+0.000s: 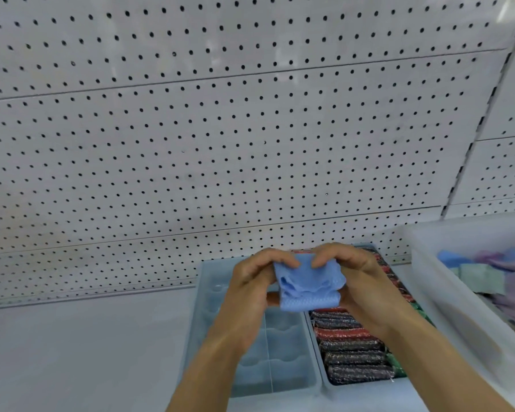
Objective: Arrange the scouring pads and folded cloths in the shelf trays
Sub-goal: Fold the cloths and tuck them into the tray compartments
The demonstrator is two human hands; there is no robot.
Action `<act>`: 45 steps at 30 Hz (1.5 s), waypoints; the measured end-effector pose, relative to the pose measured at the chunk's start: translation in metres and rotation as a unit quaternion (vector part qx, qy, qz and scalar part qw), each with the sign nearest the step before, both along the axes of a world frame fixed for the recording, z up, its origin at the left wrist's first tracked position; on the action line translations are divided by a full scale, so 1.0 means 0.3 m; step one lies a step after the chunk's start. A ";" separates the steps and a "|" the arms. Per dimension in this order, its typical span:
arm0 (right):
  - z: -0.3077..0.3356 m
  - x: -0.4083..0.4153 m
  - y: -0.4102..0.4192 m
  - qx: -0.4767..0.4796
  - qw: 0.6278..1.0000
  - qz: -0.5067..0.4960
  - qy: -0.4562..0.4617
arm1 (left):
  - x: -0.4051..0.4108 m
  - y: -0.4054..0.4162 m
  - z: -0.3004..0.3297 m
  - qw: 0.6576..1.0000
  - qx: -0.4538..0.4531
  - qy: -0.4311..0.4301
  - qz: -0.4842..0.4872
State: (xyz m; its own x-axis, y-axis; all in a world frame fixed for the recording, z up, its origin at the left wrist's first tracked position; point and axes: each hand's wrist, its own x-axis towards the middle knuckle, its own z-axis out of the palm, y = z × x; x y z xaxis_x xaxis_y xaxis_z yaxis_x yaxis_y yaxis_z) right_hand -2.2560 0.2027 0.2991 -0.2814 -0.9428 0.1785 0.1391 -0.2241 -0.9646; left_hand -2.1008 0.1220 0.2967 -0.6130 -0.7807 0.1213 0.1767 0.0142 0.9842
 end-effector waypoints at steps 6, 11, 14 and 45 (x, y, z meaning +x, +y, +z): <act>-0.014 0.008 -0.046 -0.061 0.989 -0.057 0.126 | 0.025 -0.030 -0.009 0.991 0.109 -0.038 -0.063; -0.014 0.024 -0.055 -0.009 0.999 -0.043 0.028 | 0.037 -0.043 -0.026 0.997 0.026 -0.059 -0.044; -0.012 0.043 -0.056 0.106 0.994 -0.004 -0.026 | 0.041 -0.044 -0.025 0.999 0.017 -0.045 -0.016; -0.145 0.094 -0.144 0.135 0.977 0.060 0.153 | 0.230 -0.148 -0.138 0.979 -0.094 -0.173 0.047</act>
State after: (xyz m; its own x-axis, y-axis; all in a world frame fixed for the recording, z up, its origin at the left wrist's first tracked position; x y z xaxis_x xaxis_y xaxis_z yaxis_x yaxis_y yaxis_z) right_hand -2.2278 0.1595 0.2556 -0.1388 -0.9901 -0.0219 -0.1563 0.0438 -0.9867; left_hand -2.0318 0.0775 0.2551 -0.5692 -0.8195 0.0667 -0.1774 0.2016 0.9633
